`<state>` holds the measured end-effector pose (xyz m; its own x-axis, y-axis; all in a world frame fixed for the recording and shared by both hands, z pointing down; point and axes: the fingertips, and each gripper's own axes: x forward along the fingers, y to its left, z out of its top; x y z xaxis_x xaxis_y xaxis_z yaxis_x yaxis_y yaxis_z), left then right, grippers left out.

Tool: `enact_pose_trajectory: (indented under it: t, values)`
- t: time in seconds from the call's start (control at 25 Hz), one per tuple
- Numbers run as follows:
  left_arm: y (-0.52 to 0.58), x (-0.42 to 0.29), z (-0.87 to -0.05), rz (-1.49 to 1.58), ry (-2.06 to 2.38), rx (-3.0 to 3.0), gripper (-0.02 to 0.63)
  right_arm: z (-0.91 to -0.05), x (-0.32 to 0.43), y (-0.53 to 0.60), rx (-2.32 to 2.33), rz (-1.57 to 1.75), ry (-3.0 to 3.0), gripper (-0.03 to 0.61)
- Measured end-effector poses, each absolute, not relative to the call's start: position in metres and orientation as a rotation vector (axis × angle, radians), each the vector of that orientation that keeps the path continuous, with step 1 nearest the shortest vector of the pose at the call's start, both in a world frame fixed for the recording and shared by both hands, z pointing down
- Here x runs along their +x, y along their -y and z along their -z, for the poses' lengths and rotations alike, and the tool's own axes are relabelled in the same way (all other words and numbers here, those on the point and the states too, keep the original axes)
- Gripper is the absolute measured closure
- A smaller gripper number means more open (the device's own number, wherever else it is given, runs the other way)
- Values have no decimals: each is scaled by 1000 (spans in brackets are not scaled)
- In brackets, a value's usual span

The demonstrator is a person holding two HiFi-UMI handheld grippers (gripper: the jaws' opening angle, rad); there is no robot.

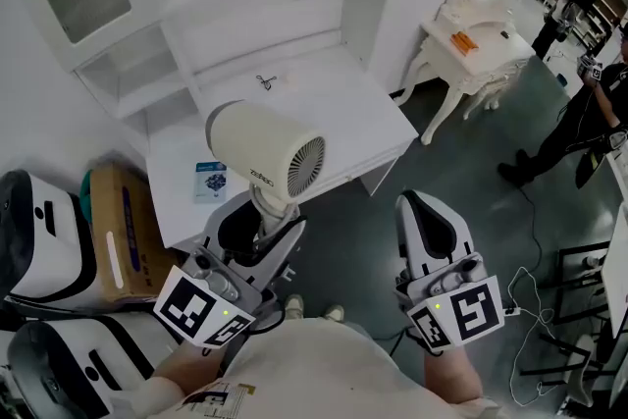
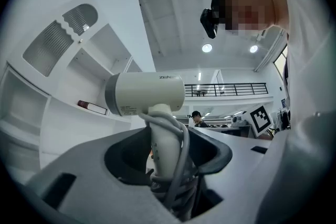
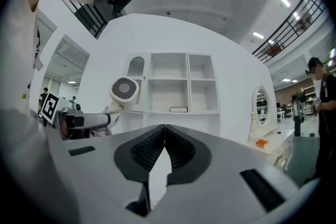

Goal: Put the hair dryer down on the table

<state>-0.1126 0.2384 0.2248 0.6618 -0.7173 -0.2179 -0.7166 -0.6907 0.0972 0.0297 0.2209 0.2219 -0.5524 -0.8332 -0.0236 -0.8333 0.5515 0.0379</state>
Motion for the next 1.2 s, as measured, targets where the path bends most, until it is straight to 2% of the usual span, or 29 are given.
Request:
enact_pose_trajectory:
  t: [0.6,1.2]
  values:
    - [-249,-94,-226,354,1247,2854,397,-223,46,-234,-1479,-62,-2766,558]
    - [-278,-51,-221,364,1320,2863,397,-230,99,-260,-1451,-50,-2752,557]
